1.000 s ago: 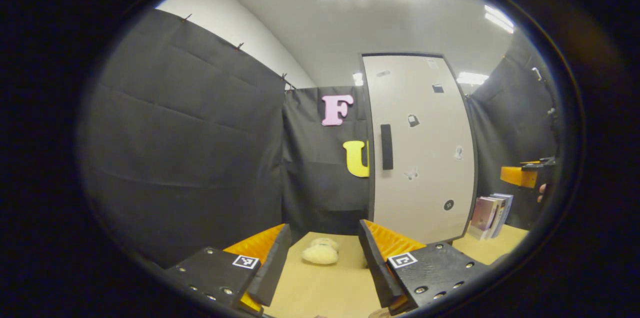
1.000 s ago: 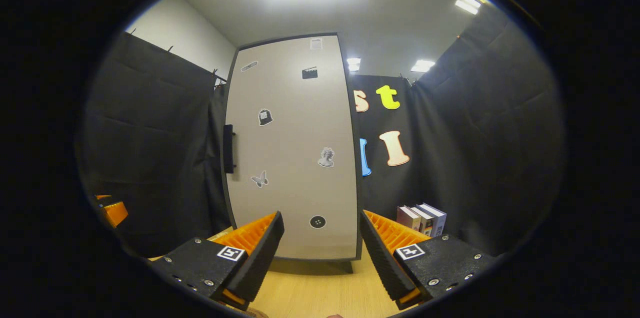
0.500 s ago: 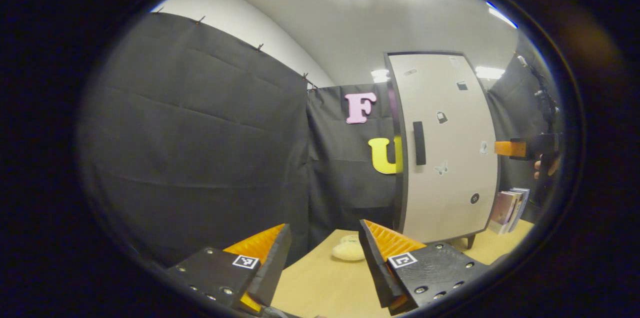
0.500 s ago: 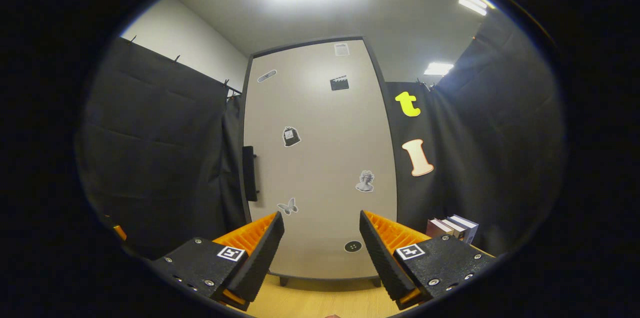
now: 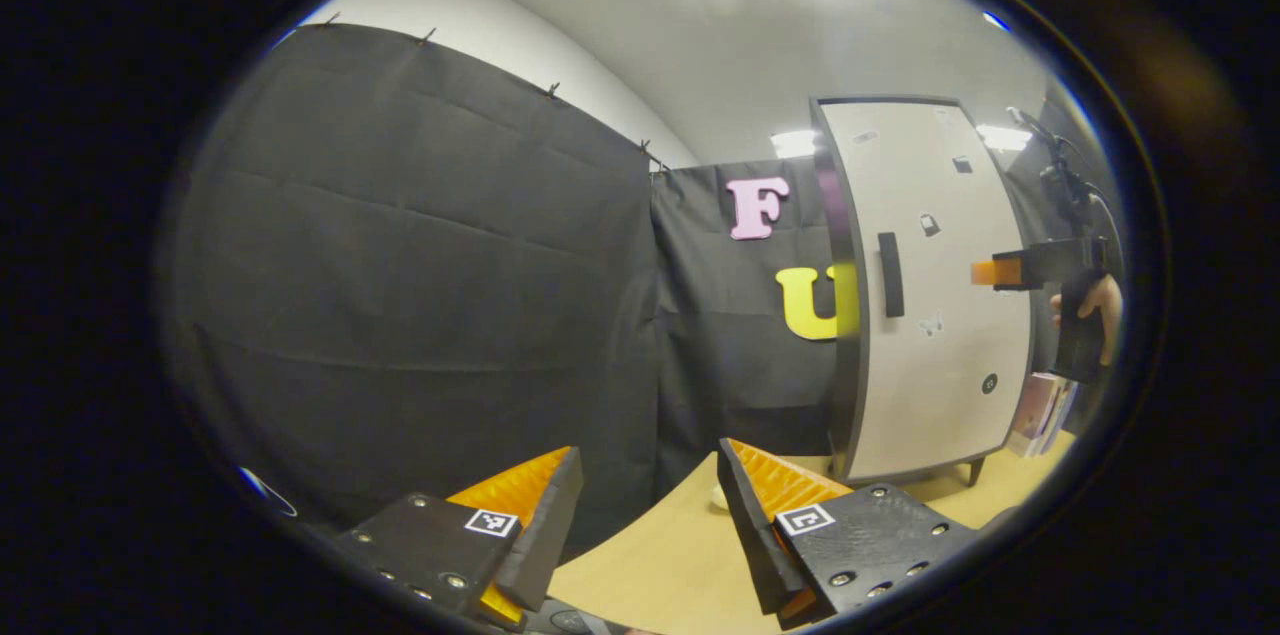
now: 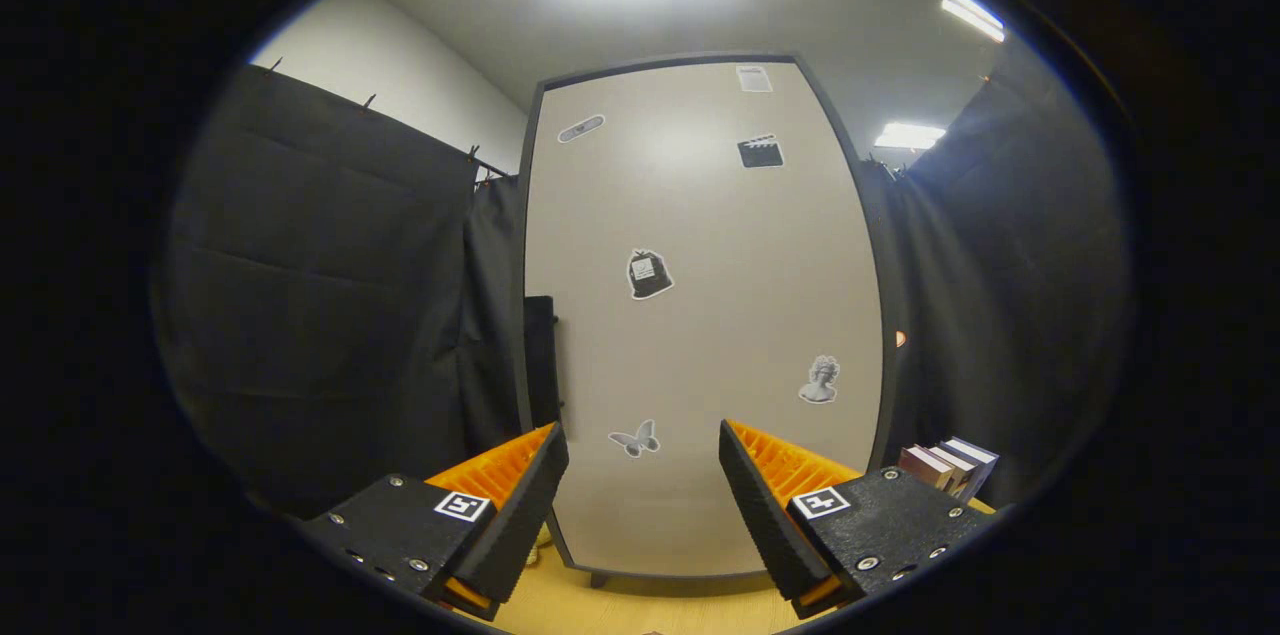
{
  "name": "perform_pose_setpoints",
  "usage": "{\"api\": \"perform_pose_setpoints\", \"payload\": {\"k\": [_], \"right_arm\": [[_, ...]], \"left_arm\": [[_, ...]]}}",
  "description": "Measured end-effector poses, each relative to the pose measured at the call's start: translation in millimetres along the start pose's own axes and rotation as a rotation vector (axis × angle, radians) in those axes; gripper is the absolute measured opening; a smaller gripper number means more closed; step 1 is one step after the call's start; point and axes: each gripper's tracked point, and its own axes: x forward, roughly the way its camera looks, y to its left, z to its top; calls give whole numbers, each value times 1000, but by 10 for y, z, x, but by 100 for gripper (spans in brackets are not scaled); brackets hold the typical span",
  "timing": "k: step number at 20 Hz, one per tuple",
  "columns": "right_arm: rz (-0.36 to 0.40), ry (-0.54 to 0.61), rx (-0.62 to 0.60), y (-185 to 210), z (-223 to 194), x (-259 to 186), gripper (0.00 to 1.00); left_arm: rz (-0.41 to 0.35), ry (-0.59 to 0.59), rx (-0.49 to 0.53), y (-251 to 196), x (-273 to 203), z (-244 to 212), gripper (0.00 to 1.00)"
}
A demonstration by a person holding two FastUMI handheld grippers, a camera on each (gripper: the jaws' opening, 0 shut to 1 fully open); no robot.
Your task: Open the cabinet door with the right hand, grasp the bottle in the cabinet with the left hand and place it on the coaster, then close the cabinet door with the right hand.
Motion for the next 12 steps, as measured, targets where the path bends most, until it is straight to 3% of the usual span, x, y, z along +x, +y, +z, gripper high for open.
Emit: {"api": "perform_pose_setpoints", "payload": {"k": [8,12], "right_arm": [[30,13,-27,508,37,610,94],[38,32,-13,674,78,930,86]], "left_arm": [[56,16,-4,133,59,-71,78],[77,22,-1,161,56,-101,78]]}}
